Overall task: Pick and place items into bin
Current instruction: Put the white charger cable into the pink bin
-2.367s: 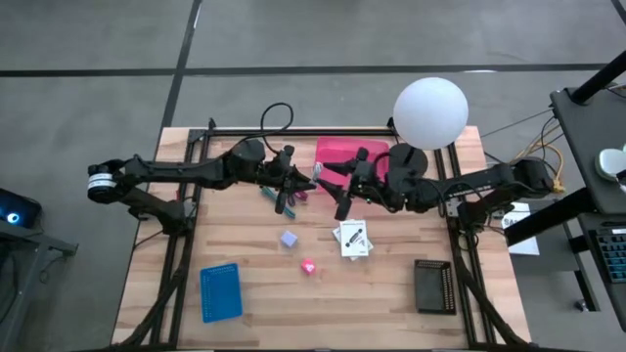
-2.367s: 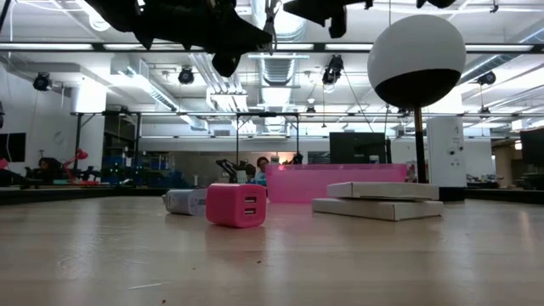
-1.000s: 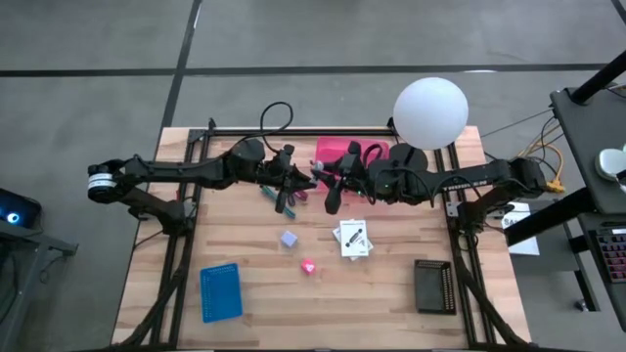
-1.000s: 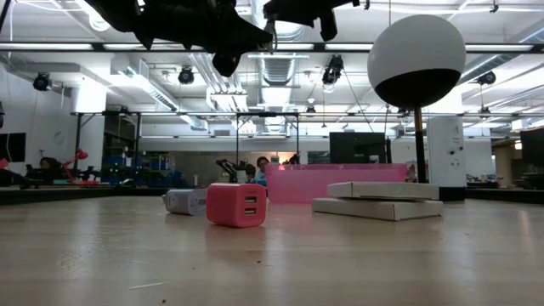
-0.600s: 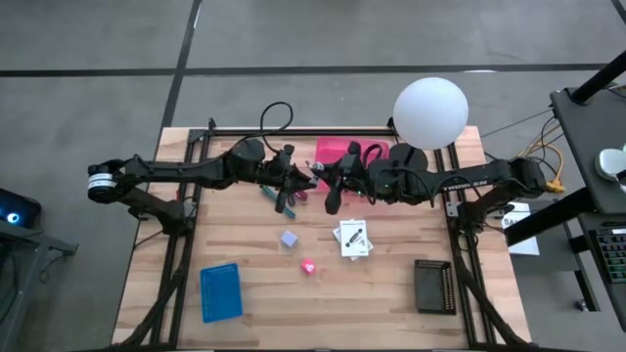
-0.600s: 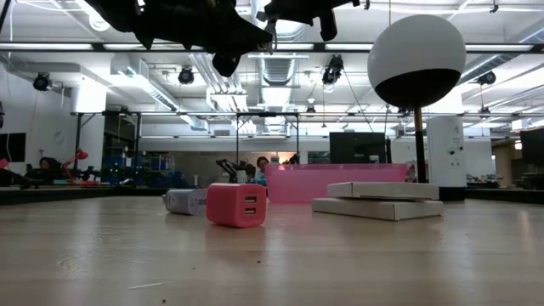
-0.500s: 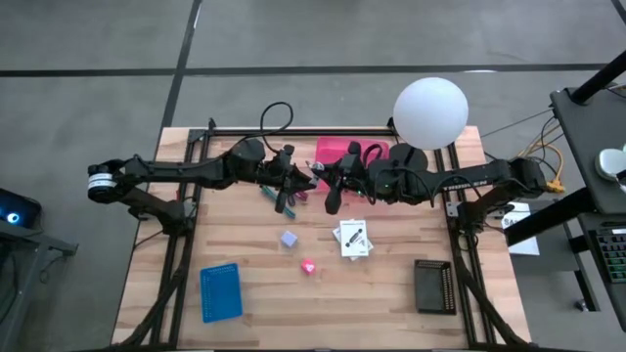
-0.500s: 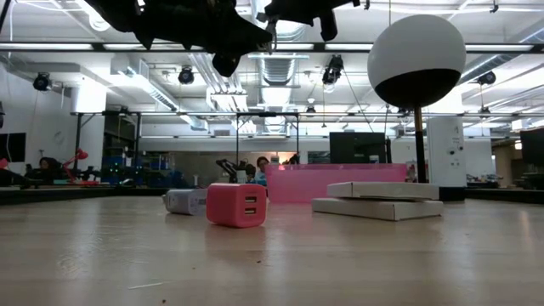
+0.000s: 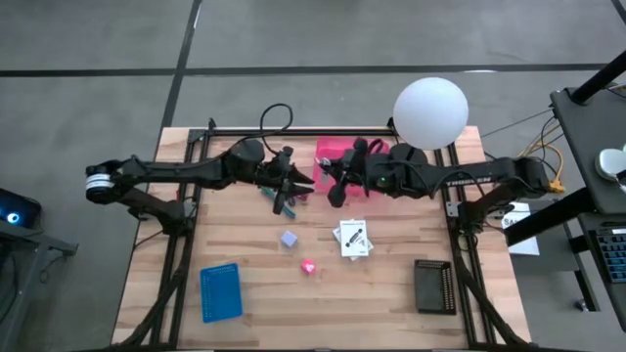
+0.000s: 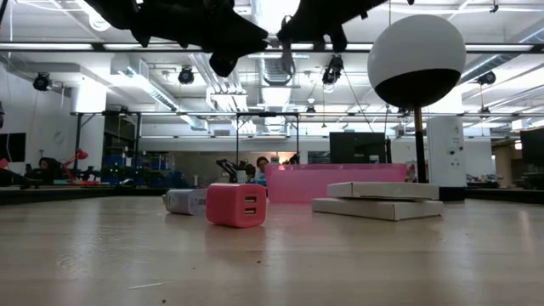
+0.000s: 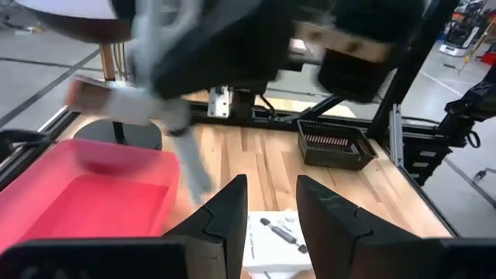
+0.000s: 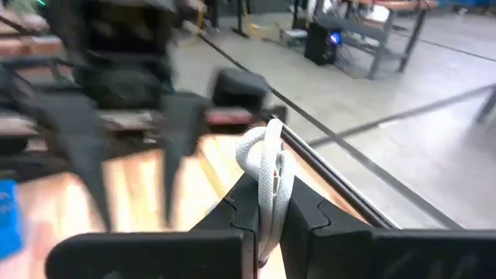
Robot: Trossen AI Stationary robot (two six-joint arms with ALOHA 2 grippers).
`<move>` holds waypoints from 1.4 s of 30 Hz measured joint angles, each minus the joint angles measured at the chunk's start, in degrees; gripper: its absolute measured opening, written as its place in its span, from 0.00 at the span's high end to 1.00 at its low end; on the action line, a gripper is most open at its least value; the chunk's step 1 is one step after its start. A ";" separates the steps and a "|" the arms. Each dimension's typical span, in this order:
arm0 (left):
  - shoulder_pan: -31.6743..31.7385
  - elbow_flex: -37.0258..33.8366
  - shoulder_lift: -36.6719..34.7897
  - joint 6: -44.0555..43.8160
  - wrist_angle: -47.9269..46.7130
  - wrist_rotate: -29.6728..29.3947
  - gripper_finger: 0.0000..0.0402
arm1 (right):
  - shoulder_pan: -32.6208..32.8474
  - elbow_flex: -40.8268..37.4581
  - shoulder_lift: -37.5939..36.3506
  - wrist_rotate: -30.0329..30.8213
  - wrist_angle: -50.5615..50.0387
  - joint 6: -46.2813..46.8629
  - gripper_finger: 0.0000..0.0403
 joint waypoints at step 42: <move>0.11 -0.09 -4.97 0.16 -4.75 -0.35 0.76 | -12.77 -6.07 -0.54 -1.00 -32.24 -2.38 0.97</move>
